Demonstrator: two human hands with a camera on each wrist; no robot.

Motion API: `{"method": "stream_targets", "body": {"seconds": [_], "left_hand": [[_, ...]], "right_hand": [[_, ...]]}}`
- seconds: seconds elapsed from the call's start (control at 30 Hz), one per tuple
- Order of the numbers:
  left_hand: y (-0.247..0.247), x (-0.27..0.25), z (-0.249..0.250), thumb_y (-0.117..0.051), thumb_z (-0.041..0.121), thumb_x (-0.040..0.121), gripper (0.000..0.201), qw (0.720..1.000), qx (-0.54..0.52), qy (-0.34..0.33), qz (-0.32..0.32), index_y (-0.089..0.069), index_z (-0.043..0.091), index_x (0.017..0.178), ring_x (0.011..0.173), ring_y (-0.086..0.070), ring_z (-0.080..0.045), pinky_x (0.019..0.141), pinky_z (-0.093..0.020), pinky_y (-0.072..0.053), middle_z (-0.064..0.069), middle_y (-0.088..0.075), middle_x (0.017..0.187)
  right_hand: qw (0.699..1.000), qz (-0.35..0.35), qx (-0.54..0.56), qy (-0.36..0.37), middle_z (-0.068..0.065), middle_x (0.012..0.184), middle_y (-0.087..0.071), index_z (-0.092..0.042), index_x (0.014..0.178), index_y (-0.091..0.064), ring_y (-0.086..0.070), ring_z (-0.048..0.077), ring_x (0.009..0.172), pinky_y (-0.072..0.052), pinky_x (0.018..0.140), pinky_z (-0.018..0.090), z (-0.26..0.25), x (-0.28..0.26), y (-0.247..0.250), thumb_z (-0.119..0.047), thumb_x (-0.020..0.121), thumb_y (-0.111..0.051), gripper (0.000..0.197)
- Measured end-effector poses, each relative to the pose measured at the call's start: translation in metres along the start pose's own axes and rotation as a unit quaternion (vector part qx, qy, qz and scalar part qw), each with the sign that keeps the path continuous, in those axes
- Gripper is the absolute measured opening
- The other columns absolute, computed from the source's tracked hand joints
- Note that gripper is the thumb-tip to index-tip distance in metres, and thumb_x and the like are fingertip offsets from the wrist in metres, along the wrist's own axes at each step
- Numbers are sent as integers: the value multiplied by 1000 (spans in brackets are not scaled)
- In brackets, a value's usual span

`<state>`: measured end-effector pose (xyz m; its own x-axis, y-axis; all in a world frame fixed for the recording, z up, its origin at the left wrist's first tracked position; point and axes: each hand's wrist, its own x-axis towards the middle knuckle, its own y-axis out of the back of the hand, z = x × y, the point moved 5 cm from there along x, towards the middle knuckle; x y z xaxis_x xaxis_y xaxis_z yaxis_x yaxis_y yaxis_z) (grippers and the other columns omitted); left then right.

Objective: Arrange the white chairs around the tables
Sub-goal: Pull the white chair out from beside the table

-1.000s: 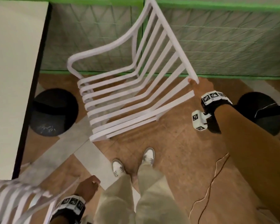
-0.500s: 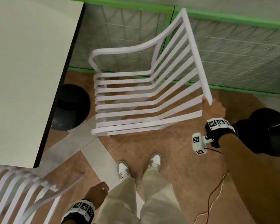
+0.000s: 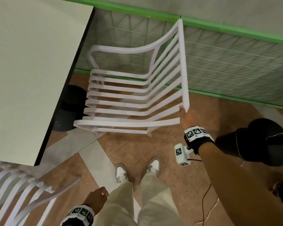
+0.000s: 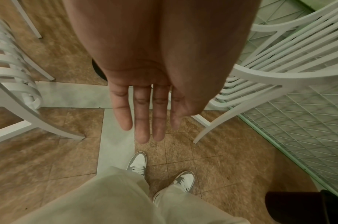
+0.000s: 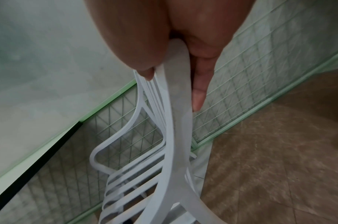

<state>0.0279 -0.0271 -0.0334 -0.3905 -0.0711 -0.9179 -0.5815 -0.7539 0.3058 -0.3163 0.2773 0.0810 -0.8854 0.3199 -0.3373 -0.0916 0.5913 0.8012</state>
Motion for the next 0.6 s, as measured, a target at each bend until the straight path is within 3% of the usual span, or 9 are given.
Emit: {"method": "stream_targets", "body": {"seconds": [0.13,0.23,0.33,0.4,0.47,0.53,0.6], "left_hand": [[-1,2,-4,-44,16,83,24,1000,-2,-1,7,-48,35,69,75,-60,-25,75,-31,-47,0,-64,71],[-2,5,-12,-44,17,83,24,1000,-5,0,11,-49,37,70,81,-65,-24,77,-31,-50,-5,-71,80],[-1,-2,-15,-43,17,83,24,1000,-11,-5,17,-48,37,71,84,-65,-25,77,-30,-48,-9,-72,86],[-1,-6,-19,-42,16,83,23,1000,-19,-3,19,-49,36,73,87,-64,-26,78,-31,-47,-9,-72,87],[-3,-8,-28,-43,15,83,26,999,-24,-2,27,-48,37,70,88,-64,-28,77,-31,-47,-6,-68,80],[-6,-10,-39,-45,15,83,30,999,-29,-4,35,-46,40,67,91,-64,-29,78,-30,-47,-3,-63,75],[-9,-14,-48,-44,17,84,27,999,-27,1,29,-45,39,68,95,-63,-28,79,-30,-46,-5,-66,82]], "right_hand": [[1000,-16,18,14,12,86,-53,0,117,-43,-54,29,70,-38,55,30,-23,-2,-21,-30,98,-42,35],[999,-33,9,12,10,86,-49,-2,127,-34,-43,22,59,-27,45,27,-38,-10,-30,-24,99,-39,35],[998,-31,-18,50,12,90,-49,-4,141,-17,-43,20,56,-24,45,25,-53,-18,-39,-16,99,-39,49],[994,-21,-35,100,21,109,-53,-4,144,-10,-55,32,74,-37,56,28,-62,-18,-50,-12,97,-42,57],[990,-12,-48,135,27,128,-45,-1,144,-9,-57,40,93,-45,68,38,-72,-21,-56,-9,95,-45,62],[989,-21,-48,141,28,137,-36,2,145,-7,-53,40,104,-45,78,41,-80,-23,-60,-5,94,-44,63],[988,-18,-57,146,29,138,-34,4,144,-6,-49,39,112,-42,89,41,-88,-24,-63,-4,95,-43,62]]}}
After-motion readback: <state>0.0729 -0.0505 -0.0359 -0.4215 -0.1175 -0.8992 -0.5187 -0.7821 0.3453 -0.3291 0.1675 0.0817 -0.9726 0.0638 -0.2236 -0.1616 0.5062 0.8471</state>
